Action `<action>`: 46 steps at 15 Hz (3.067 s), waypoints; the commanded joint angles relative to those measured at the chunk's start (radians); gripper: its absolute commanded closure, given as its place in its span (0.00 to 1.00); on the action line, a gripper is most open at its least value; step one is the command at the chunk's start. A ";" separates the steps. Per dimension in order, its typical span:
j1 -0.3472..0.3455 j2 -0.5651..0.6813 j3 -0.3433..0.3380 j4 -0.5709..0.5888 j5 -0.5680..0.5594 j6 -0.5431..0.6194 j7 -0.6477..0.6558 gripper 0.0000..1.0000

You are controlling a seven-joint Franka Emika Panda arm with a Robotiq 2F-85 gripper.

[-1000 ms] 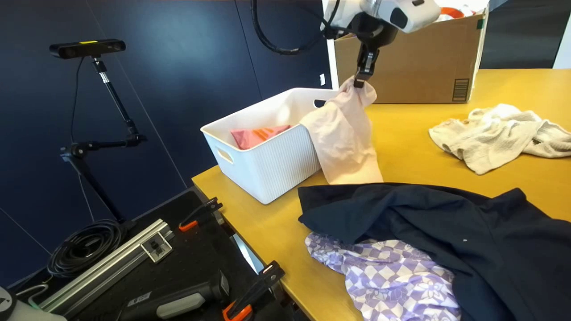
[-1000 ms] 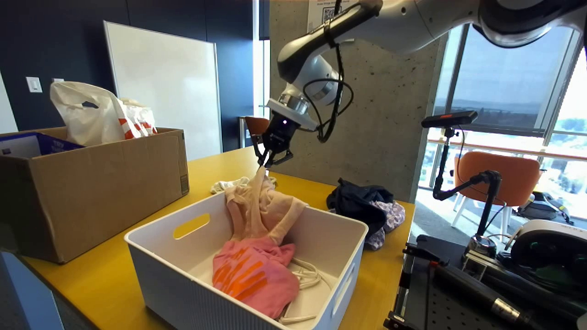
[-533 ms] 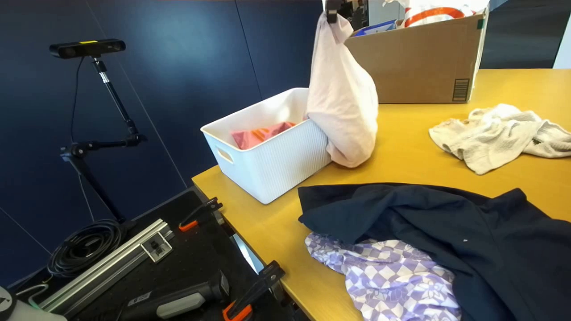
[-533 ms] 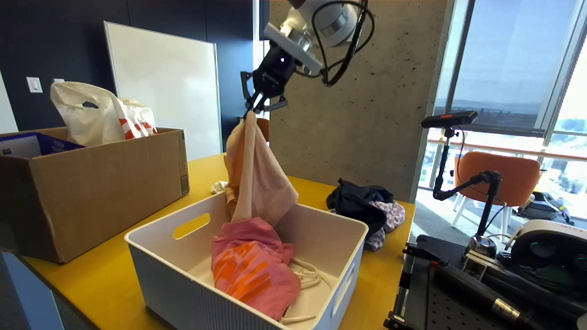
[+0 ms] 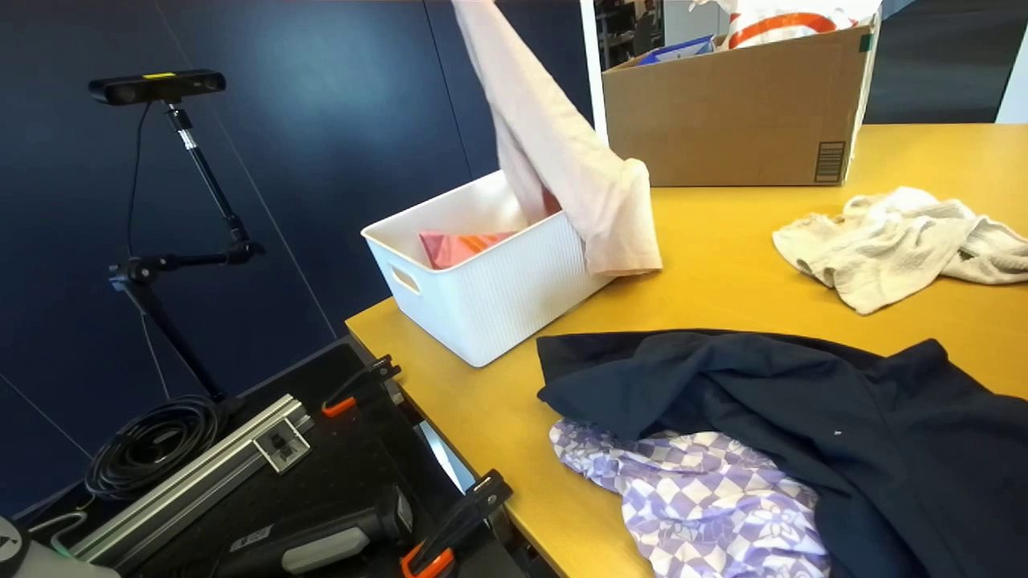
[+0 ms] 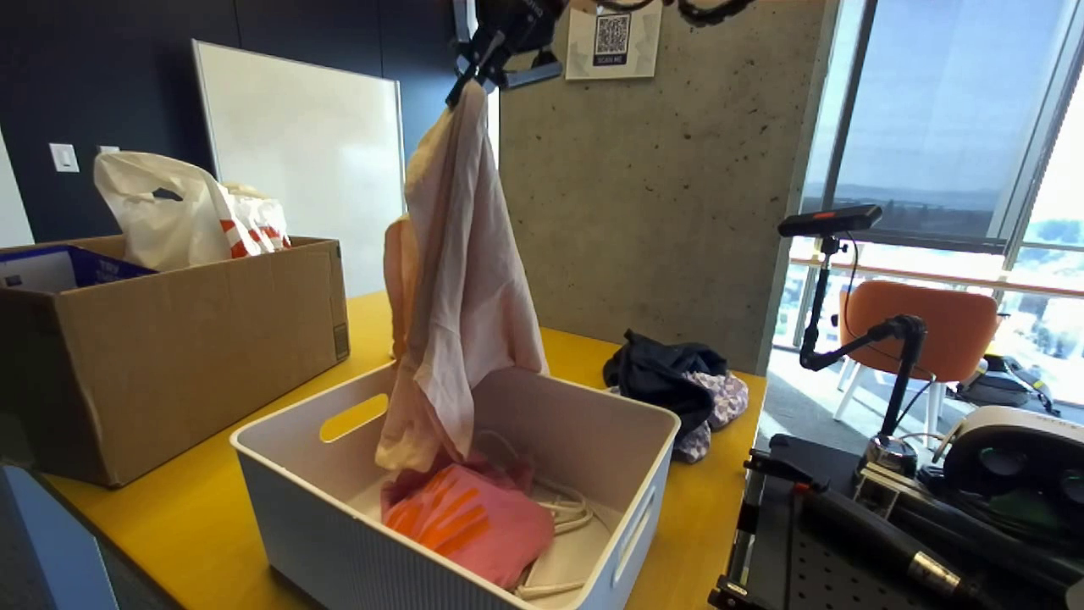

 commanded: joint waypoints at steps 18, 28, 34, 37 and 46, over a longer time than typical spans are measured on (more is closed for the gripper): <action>-0.001 -0.319 0.076 -0.336 -0.071 0.059 -0.036 0.99; 0.034 0.102 0.079 -0.280 -0.277 0.225 0.044 0.99; 0.086 0.225 0.058 -0.244 -0.279 0.203 0.053 0.63; 0.098 0.211 0.038 -0.259 -0.312 0.212 0.090 0.42; 0.050 0.051 -0.042 -0.367 -0.528 0.099 0.244 0.00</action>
